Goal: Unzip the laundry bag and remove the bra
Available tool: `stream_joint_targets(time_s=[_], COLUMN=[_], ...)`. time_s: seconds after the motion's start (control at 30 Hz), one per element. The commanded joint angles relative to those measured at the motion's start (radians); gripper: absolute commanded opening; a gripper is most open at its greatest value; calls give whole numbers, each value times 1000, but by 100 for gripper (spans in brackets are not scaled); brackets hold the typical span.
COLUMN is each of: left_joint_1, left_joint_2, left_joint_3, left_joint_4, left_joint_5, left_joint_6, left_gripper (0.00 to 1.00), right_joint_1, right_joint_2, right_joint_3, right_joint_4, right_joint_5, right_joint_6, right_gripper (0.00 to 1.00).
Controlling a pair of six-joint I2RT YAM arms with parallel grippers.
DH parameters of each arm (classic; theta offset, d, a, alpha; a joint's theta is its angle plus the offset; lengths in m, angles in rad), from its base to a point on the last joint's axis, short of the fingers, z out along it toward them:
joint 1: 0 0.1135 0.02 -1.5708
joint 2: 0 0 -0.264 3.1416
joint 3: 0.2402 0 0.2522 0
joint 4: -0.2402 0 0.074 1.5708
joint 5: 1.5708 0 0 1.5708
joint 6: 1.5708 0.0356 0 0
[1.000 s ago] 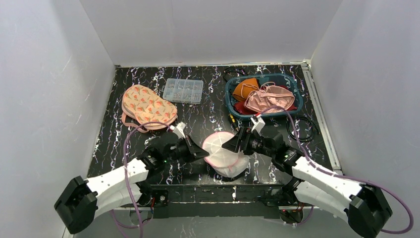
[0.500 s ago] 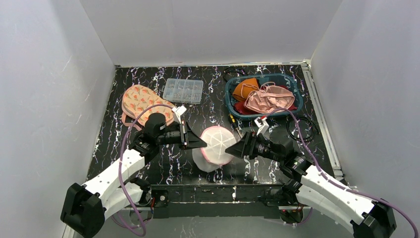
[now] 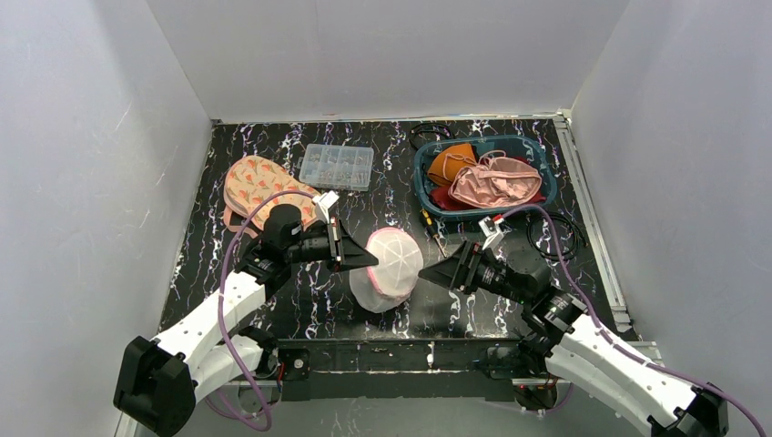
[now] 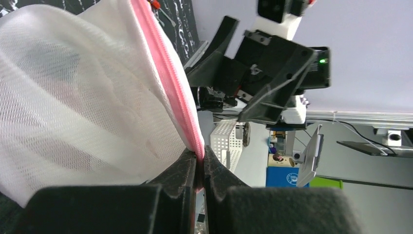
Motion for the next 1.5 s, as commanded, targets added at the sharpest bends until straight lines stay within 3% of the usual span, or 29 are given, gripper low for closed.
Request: stream_joint_targets(time_s=[0.0,0.27,0.43,0.53,0.67,0.97,1.0,1.03,1.1,1.17,1.3,1.47], left_joint_1=[5,5,5,5,5,5,5,5,5,5,3,-29], left_joint_2=[-19,-43,-51,-57,-61,-57,-59,-62,-76,-112,-251,-447], left_joint_3=[27,10,1,-6,-17,-49,-56,-66,-94,-136,-233,-291], left_joint_4=[116,207,232,237,239,241,241,239,223,201,85,-77], left_joint_5=[14,-26,-26,-23,-19,-38,-48,-56,-88,-132,-259,-394], left_joint_6=[-98,-198,-221,-225,-225,-208,-203,-202,-201,-206,-205,-237], left_gripper=[0,0,0,0,0,0,7,22,47,61,78,79], right_joint_1=[5,58,86,97,115,167,175,181,201,224,296,374], right_joint_2=[-3,151,220,259,311,277,268,262,256,257,266,337], right_joint_3=[-109,-162,-158,-173,-171,-149,-154,-158,-168,-180,-197,-195], right_joint_4=[257,481,565,637,709,657,650,643,639,657,690,743], right_joint_5=[-49,8,83,122,152,224,244,272,320,375,531,680], right_joint_6=[182,261,283,309,323,292,291,292,300,314,341,386], right_gripper=[92,91,84,73,51,12,5,1,1,1,1,1])
